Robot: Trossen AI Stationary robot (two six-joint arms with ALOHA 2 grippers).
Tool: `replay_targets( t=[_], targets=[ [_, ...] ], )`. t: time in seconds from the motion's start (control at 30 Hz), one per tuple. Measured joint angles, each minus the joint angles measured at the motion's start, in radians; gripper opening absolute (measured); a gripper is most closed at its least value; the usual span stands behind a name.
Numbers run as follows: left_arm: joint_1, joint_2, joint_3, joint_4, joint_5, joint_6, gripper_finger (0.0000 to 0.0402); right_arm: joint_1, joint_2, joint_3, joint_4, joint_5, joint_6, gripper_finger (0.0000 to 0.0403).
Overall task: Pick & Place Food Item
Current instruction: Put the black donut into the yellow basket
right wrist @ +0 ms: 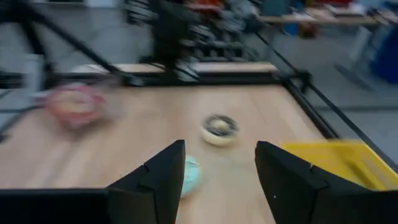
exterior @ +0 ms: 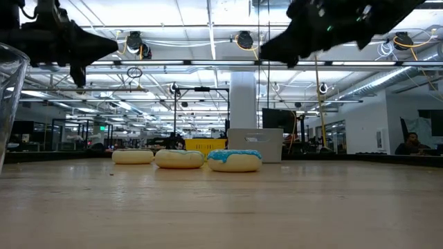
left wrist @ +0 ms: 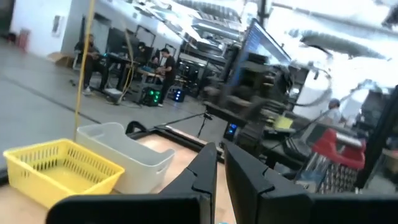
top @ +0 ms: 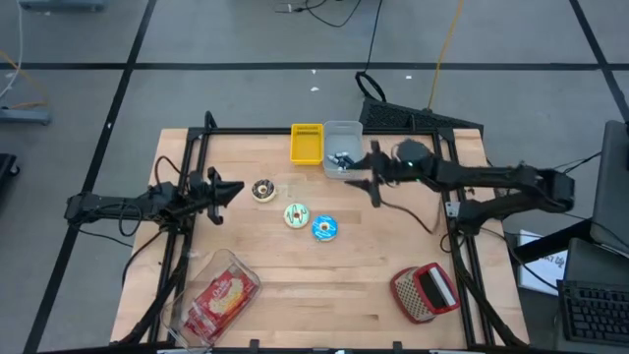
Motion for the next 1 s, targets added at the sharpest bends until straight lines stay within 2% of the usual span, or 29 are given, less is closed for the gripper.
replay_targets(
  t=[0.13, 0.3, 0.43, 0.6, 0.8, 1.0],
  targets=[
    [0.000, 0.012, 0.005, -0.013, -0.053, -0.092, 0.0031, 0.113, -0.118, 0.000, -0.084, 0.002, -0.020, 0.0181],
    [0.000, 0.124, 0.101, -0.228, -0.132, -0.175, 0.0031, 0.238, -0.206, 0.000, -0.189, 0.009, -0.017, 0.0180],
    [0.007, 0.309, 0.219, -0.438, -0.167, -0.259, 0.0051, 0.329, -0.228, 0.000, -0.258, 0.091, -0.002, 0.0180],
    [0.043, 0.585, 0.361, -0.657, -0.164, -0.324, 0.0115, 0.426, -0.218, 0.000, -0.273, 0.177, 0.001, 0.0180],
    [0.119, 0.877, 0.463, -0.678, -0.155, -0.287, 0.0193, 0.507, -0.214, -0.049, -0.228, 0.295, 0.003, 0.0179],
    [0.236, 1.100, 0.547, -0.686, -0.125, -0.296, 0.0222, 0.537, -0.217, -0.133, -0.117, 0.323, 0.035, 0.0176]
  ],
)
